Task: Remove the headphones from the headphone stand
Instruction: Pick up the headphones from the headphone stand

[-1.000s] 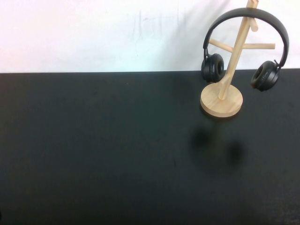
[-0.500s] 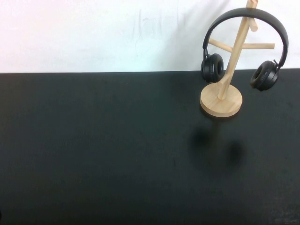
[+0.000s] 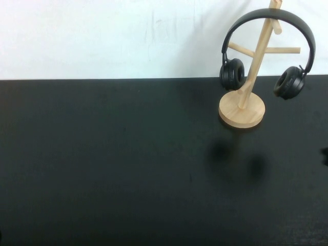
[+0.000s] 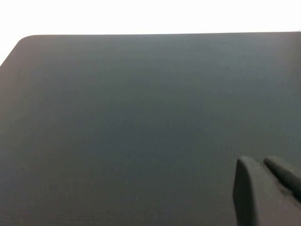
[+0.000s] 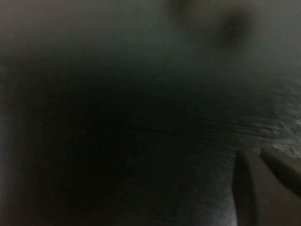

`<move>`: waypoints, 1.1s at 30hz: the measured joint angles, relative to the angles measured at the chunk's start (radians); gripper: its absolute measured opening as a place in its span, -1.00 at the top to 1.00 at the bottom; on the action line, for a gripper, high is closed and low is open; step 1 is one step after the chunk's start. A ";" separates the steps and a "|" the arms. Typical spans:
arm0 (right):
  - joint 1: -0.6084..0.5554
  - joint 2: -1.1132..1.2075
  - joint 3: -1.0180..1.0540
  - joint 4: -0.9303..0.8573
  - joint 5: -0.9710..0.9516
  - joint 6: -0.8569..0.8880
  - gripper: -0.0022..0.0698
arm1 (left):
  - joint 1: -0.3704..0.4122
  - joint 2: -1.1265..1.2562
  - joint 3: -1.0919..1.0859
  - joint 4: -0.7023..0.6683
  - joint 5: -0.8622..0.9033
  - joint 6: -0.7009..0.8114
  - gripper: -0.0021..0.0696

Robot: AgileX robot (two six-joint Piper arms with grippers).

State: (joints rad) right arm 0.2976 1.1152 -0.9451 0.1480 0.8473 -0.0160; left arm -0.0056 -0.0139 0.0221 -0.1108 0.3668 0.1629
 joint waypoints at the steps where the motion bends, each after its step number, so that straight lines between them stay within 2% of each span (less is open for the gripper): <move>1: 0.033 0.019 -0.030 -0.049 0.000 0.016 0.94 | 0.000 0.000 0.000 0.000 0.000 0.000 0.94; 4: 0.091 0.062 -0.130 -0.242 -0.004 0.047 0.94 | 0.000 0.000 0.000 0.000 0.000 0.000 0.94; 8: 0.095 0.121 -0.268 -0.457 -0.082 0.083 0.86 | 0.000 0.000 0.000 0.000 0.000 0.000 0.94; 12: 0.095 0.209 -0.391 -0.595 -0.106 0.090 0.45 | 0.000 0.000 0.000 0.000 0.000 0.000 0.94; 15: 0.095 0.297 -0.451 -0.747 -0.118 0.101 0.04 | 0.000 0.000 0.000 0.000 0.000 0.000 0.94; 18: 0.095 0.368 -0.464 -0.891 -0.191 0.190 -0.21 | 0.000 0.000 0.000 0.000 0.000 0.000 0.94; 20: 0.095 0.401 -0.464 -0.959 -0.230 0.221 -0.31 | 0.000 0.000 0.000 0.000 0.000 0.000 0.94; 33: 0.095 0.572 -0.465 -1.505 -0.313 0.568 -0.32 | 0.000 0.000 0.000 0.000 0.000 0.000 0.94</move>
State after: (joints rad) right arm 0.3931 1.6868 -1.4100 -1.3566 0.5345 0.5522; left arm -0.0056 -0.0139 0.0221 -0.1108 0.3668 0.1629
